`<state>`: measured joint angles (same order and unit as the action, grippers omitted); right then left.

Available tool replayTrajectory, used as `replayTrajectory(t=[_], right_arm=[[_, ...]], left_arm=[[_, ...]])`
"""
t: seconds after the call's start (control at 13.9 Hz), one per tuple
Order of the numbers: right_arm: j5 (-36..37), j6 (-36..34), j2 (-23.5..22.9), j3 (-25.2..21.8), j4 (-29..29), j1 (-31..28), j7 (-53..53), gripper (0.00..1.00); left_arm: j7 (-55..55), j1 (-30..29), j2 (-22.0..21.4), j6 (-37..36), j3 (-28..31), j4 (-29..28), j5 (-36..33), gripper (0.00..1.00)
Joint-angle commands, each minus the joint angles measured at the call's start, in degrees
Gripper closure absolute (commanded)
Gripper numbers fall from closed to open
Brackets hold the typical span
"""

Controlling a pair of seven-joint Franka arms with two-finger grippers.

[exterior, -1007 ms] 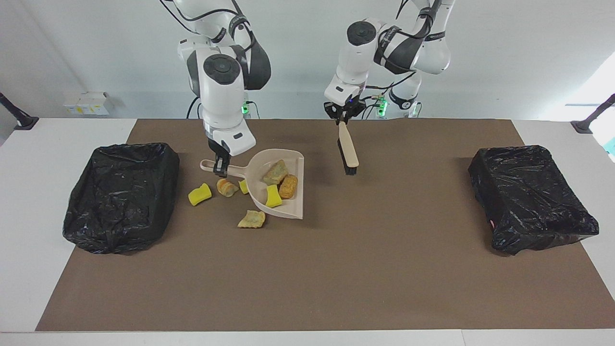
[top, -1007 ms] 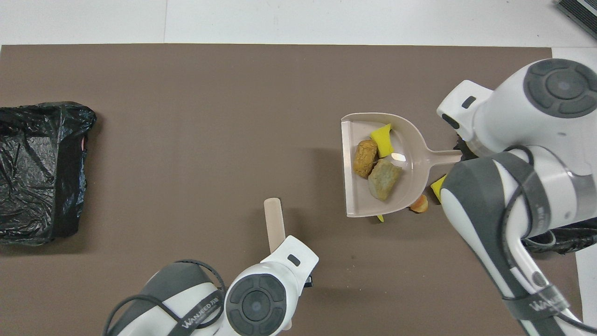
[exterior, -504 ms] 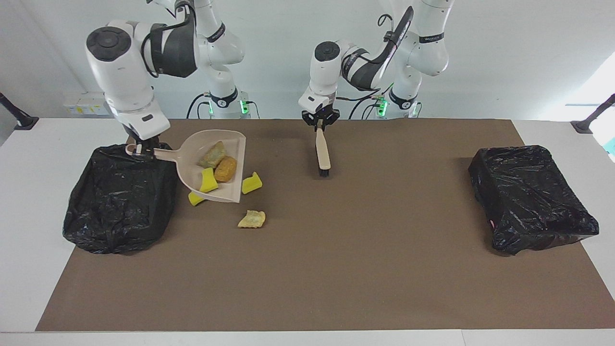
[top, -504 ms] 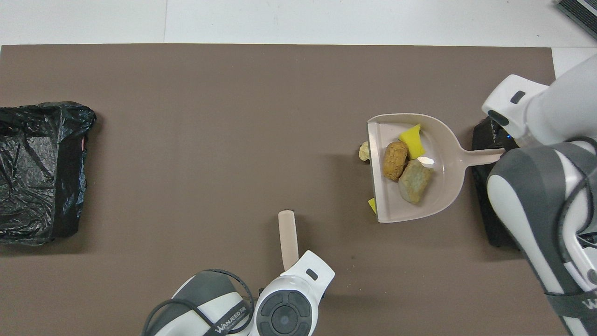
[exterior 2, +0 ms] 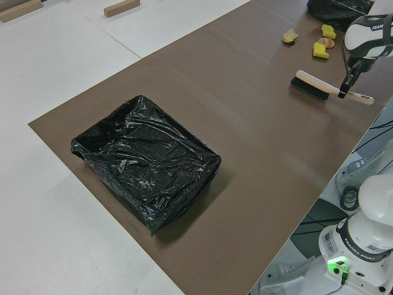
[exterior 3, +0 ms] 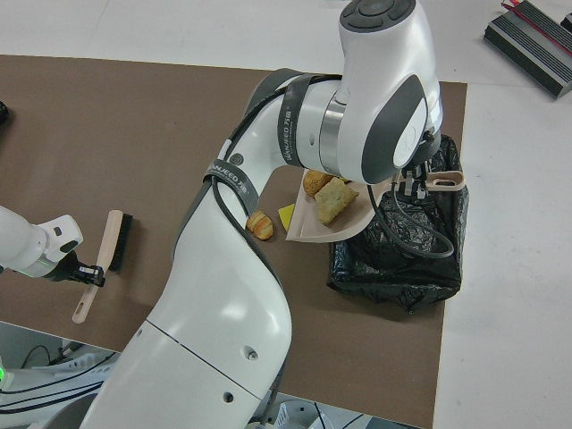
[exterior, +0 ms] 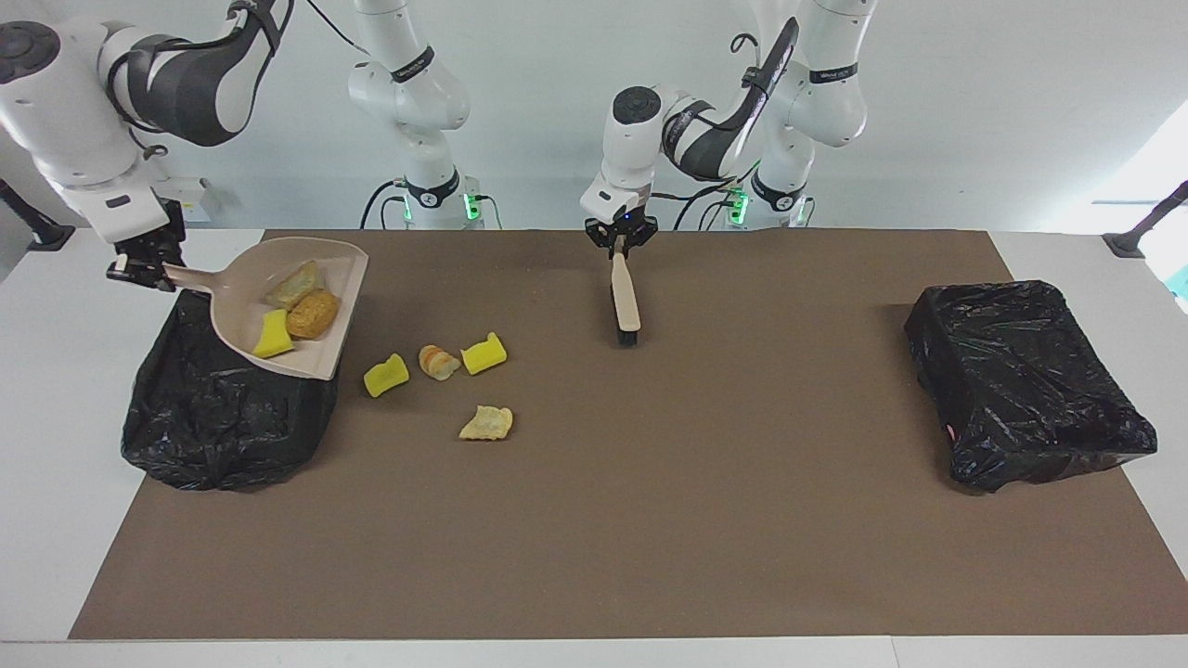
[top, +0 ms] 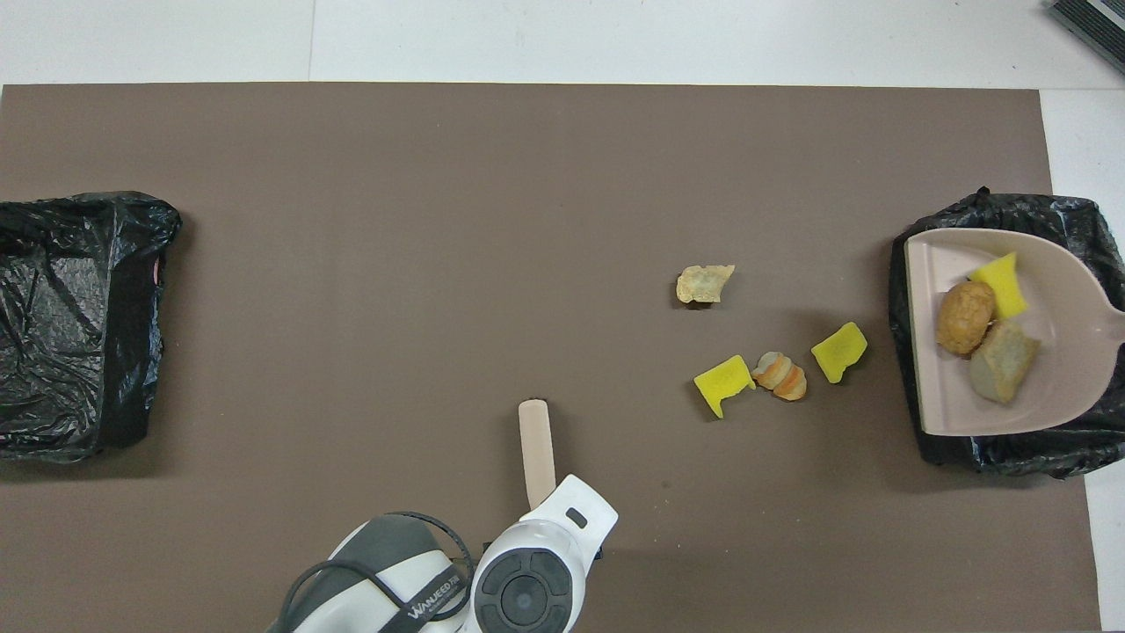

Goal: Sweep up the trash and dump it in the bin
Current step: 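Tip the dustpan over the black bin with the right gripper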

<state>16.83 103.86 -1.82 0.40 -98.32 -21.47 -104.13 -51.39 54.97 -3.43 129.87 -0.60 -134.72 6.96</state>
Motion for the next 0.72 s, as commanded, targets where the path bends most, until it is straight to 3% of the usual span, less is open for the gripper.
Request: replayTrajectory(t=[0.0,0.14,0.22,0.29,0.36,0.65], right_arm=[[5.39,5.19,1.21,0.66,-1.61,-1.90,-1.78,1.00],[9.26,12.65,2.70,0.74,-5.11,-4.53,-1.16,1.00],[9.88,14.34,3.05,0.66,-6.17,-4.81,-1.16,1.00],[11.89,14.27,3.06,0.74,-6.19,-4.63,-1.16,1.00],[14.52,14.18,3.14,0.74,-6.45,-4.11,-1.08,1.00],[23.30,13.04,4.37,1.62,-8.64,-0.34,2.07,1.00]], left_arm=[[0.24,0.23,-0.08,1.61,0.77,-1.08,-0.37,1.00],[0.15,0.22,-0.09,1.61,0.77,-1.25,-0.37,1.00],[0.07,0.22,0.00,1.61,0.77,-1.25,-0.37,0.93],[-0.63,0.22,0.09,2.05,0.77,-1.16,-0.37,0.65],[-0.55,0.14,0.26,3.09,0.77,-1.25,-0.37,0.46],[0.50,0.05,0.35,2.93,0.86,-1.08,-0.37,0.28]])
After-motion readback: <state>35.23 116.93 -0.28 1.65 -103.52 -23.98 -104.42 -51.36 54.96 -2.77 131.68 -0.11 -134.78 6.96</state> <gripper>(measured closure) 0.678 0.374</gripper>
